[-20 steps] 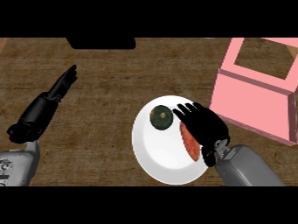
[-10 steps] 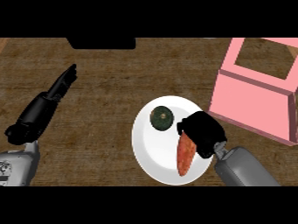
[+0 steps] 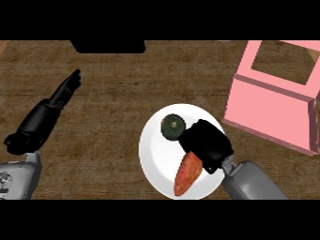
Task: Pick the sweet potato from the plate and place it in the cardboard box
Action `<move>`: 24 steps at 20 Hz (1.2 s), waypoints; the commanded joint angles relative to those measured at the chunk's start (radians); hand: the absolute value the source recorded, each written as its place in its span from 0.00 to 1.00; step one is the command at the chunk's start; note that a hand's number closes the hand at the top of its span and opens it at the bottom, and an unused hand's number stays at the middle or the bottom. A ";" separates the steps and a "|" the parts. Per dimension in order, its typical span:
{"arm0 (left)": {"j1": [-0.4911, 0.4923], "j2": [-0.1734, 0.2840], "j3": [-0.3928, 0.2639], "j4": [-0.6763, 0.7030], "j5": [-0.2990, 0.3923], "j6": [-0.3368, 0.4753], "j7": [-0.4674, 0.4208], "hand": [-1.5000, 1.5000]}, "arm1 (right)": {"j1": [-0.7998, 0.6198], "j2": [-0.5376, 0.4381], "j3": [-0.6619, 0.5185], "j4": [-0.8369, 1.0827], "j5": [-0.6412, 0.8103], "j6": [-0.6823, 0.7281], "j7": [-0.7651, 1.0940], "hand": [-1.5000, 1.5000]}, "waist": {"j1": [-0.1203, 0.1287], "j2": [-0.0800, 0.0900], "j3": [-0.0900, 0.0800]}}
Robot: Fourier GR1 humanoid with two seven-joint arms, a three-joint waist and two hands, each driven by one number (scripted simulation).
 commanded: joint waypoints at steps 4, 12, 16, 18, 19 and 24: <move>0.004 -0.003 0.007 -0.028 0.019 -0.014 0.039 0.50 | 0.142 0.093 0.143 -0.193 -0.045 -0.023 -0.072 1.00 | -0.002 -0.002 0.001; -0.032 0.009 0.024 0.046 -0.009 -0.006 -0.005 0.50 | 0.131 0.026 0.142 -0.605 0.005 0.065 -0.025 1.00 | -0.013 -0.002 0.000; 0.034 0.025 0.023 -0.026 0.008 -0.038 0.004 0.50 | 0.188 0.063 0.070 -0.775 -0.040 0.117 0.067 1.00 | -0.002 -0.004 0.000; 0.006 -0.037 -0.013 -0.019 -0.025 0.021 0.035 0.50 | 0.203 0.052 -0.080 -0.818 -0.104 0.112 0.083 1.00 | -0.013 -0.002 0.001; 0.034 -0.033 -0.012 0.016 -0.035 0.019 -0.035 0.50 | 0.224 0.098 -0.096 -0.835 -0.127 0.099 0.118 1.00 | -0.016 0.000 0.000; 0.004 -0.048 -0.038 -0.055 -0.043 0.024 0.050 0.50 | 0.081 0.191 -0.249 -0.790 -0.189 0.109 0.325 1.00 | 0.005 0.001 0.000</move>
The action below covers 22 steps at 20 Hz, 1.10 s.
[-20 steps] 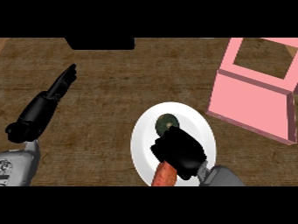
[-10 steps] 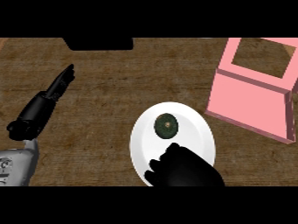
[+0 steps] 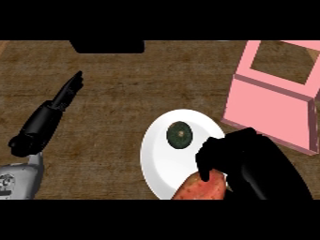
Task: Pick the sweet potato from the plate and place it in the cardboard box
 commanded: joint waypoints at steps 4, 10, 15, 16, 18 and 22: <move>0.031 0.009 0.004 -0.036 0.014 -0.025 -0.003 0.50 | -0.184 0.028 -0.376 0.092 -0.144 0.035 0.088 1.00 | 0.012 0.003 0.000; -0.032 -0.025 -0.006 0.042 -0.027 0.020 -0.008 0.50 | -0.349 -0.130 -0.573 0.373 -0.191 -0.004 -0.018 1.00 | 0.010 0.006 0.000; -0.075 -0.031 -0.024 -0.008 -0.021 0.007 0.069 0.50 | -0.389 -0.266 -0.552 0.605 -0.128 0.026 -0.111 1.00 | 0.017 0.008 0.001; -0.027 -0.004 -0.001 0.001 -0.001 -0.021 0.005 0.50 | -0.423 -0.323 -0.594 0.629 -0.165 0.132 -0.079 1.00 | 0.019 0.007 0.000; -0.040 -0.003 0.007 0.018 -0.011 -0.007 0.012 0.50 | -0.388 -0.360 -0.589 0.686 -0.190 0.187 -0.134 1.00 | 0.013 0.007 0.000; -0.013 -0.023 -0.017 0.013 -0.033 0.003 -0.018 0.50 | -0.443 -0.460 -0.592 0.884 -0.180 0.201 -0.252 1.00 | 0.018 0.006 0.001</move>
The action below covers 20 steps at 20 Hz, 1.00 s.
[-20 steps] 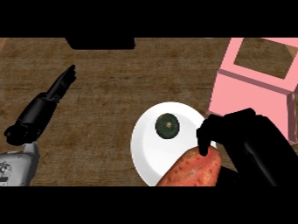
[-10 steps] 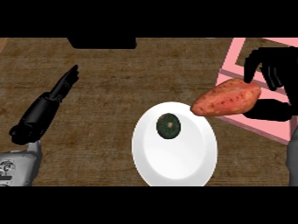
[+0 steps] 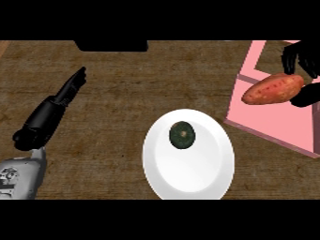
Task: Pick the sweet potato from the plate and place it in the cardboard box
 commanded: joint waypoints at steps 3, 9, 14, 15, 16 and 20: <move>0.003 -0.010 -0.012 -0.037 0.002 -0.007 0.044 0.50 | -0.051 -0.141 0.041 0.268 0.038 0.060 -0.156 1.00 | 0.003 -0.002 0.000; -0.052 0.026 0.048 0.059 0.014 -0.013 -0.011 0.50 | -0.072 -0.206 0.096 0.459 0.050 0.081 -0.356 0.00 | -0.004 0.002 0.000; -0.003 0.002 0.020 0.003 0.017 -0.021 0.020 0.50 | -0.172 -0.176 0.022 0.523 -0.047 0.089 -0.463 0.00 | -0.003 -0.003 0.000; 0.015 0.022 0.027 -0.020 0.023 -0.036 -0.009 0.50 | -0.161 -0.177 -0.037 0.547 -0.100 0.068 -0.510 0.00 | 0.002 -0.002 0.001; -0.011 0.011 0.031 -0.010 0.020 -0.017 0.015 0.50 | -0.154 -0.095 -0.082 0.517 -0.158 0.046 -0.472 0.00 | -0.011 -0.005 0.001; 0.023 0.008 0.023 -0.021 0.016 -0.018 -0.002 0.50 | -0.192 -0.018 -0.349 0.643 -0.413 0.086 -0.409 0.00 | -0.013 -0.006 0.003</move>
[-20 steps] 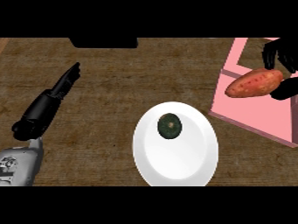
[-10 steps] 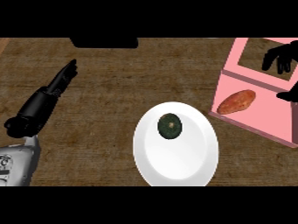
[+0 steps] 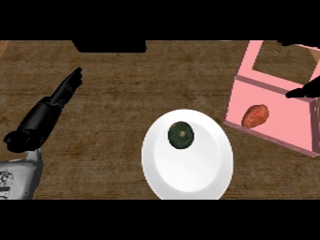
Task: Pick the sweet potato from the plate and place it in the cardboard box
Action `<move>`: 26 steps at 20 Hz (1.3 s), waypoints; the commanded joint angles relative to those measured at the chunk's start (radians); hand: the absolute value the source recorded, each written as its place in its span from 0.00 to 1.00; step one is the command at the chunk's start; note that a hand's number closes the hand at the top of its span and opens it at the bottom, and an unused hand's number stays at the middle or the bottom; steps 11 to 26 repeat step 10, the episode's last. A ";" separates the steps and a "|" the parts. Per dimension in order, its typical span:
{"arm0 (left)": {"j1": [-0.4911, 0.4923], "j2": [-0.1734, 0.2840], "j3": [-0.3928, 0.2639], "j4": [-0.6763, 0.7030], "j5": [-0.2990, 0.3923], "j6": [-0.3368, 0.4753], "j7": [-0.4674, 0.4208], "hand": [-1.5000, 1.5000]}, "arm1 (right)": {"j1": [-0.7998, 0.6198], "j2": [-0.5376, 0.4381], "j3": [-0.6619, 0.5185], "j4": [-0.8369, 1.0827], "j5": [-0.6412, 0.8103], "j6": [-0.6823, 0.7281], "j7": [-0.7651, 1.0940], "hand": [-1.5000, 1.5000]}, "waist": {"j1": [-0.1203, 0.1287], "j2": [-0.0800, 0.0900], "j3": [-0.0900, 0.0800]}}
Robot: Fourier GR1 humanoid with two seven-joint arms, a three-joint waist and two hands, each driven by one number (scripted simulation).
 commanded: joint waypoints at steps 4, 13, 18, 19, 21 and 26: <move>0.021 0.020 0.014 -0.003 0.013 -0.021 -0.011 0.50 | -0.092 0.030 -0.341 0.231 -0.300 0.047 0.170 0.00 | 0.010 0.004 -0.001; -0.004 -0.015 -0.022 0.022 -0.021 0.002 -0.033 0.50 | -0.123 -0.117 -0.419 0.401 -0.339 -0.009 0.147 0.00 | 0.022 0.015 0.000; -0.004 -0.015 -0.022 0.022 -0.021 0.002 -0.033 0.50 | -0.123 -0.117 -0.419 0.401 -0.339 -0.009 0.147 0.00 | 0.022 0.015 0.000; -0.004 -0.015 -0.022 0.022 -0.021 0.002 -0.033 0.50 | -0.123 -0.117 -0.419 0.401 -0.339 -0.009 0.147 0.00 | 0.022 0.015 0.000; -0.004 -0.015 -0.022 0.022 -0.021 0.002 -0.033 0.50 | -0.123 -0.117 -0.419 0.401 -0.339 -0.009 0.147 0.00 | 0.022 0.015 0.000; -0.004 -0.015 -0.022 0.022 -0.021 0.002 -0.033 0.50 | -0.123 -0.117 -0.419 0.401 -0.339 -0.009 0.147 0.00 | 0.022 0.015 0.000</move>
